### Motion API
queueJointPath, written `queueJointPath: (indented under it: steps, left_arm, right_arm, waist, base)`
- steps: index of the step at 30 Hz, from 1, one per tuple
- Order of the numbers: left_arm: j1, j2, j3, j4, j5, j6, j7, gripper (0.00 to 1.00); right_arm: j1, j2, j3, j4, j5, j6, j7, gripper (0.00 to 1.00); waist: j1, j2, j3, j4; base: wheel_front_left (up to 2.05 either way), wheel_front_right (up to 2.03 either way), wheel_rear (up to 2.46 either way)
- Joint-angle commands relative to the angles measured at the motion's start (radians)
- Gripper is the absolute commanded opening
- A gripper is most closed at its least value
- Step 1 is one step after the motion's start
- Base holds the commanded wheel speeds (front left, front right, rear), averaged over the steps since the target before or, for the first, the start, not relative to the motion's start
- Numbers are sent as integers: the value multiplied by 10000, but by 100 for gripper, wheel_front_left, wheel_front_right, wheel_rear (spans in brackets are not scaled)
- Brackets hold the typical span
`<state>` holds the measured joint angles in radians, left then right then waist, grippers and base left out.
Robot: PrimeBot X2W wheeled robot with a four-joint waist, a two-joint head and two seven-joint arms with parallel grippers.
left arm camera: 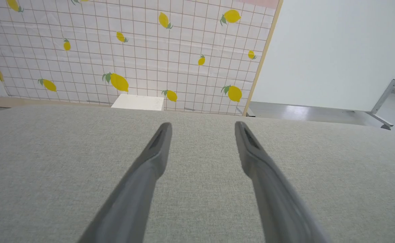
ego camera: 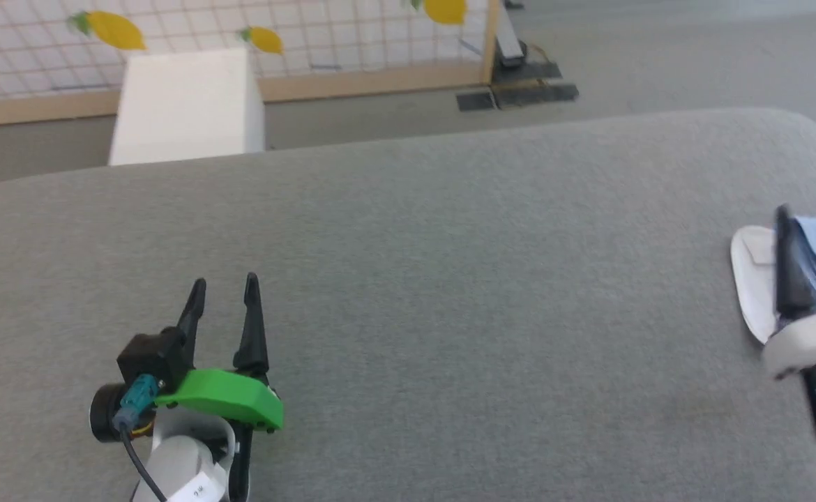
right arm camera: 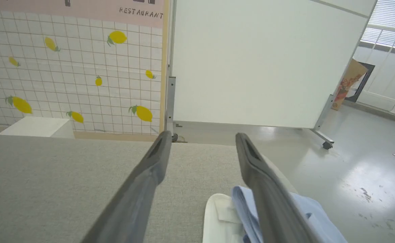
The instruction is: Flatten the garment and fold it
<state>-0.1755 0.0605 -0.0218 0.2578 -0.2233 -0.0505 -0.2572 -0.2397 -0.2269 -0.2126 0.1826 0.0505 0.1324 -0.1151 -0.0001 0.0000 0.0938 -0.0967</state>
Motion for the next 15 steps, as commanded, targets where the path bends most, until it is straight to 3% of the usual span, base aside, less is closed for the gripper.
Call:
queueJointPath:
  steps: [1,8,15]
  left_arm:
    - [178,-42,-24,45,-58,42,-44,100]
    - [467,-76,-125,85,-103,82,-44,100]
    - [678,-95,-384,131,-217,70,-45,100]
  right_arm:
    - [332,153,164,-268,114,-17,-81,100]
    - [1466,716,1013,-1089,464,-17,-97,100]
    - [2279,1271,1185,-1464,427,-17,-190,100]
  waist:
    - [1,0,-597,621]
    - [1,0,-942,1075]
    - [1,0,-1074,1395]
  base:
    - [0,0,0]
    - [0,0,0]
    - [0,0,0]
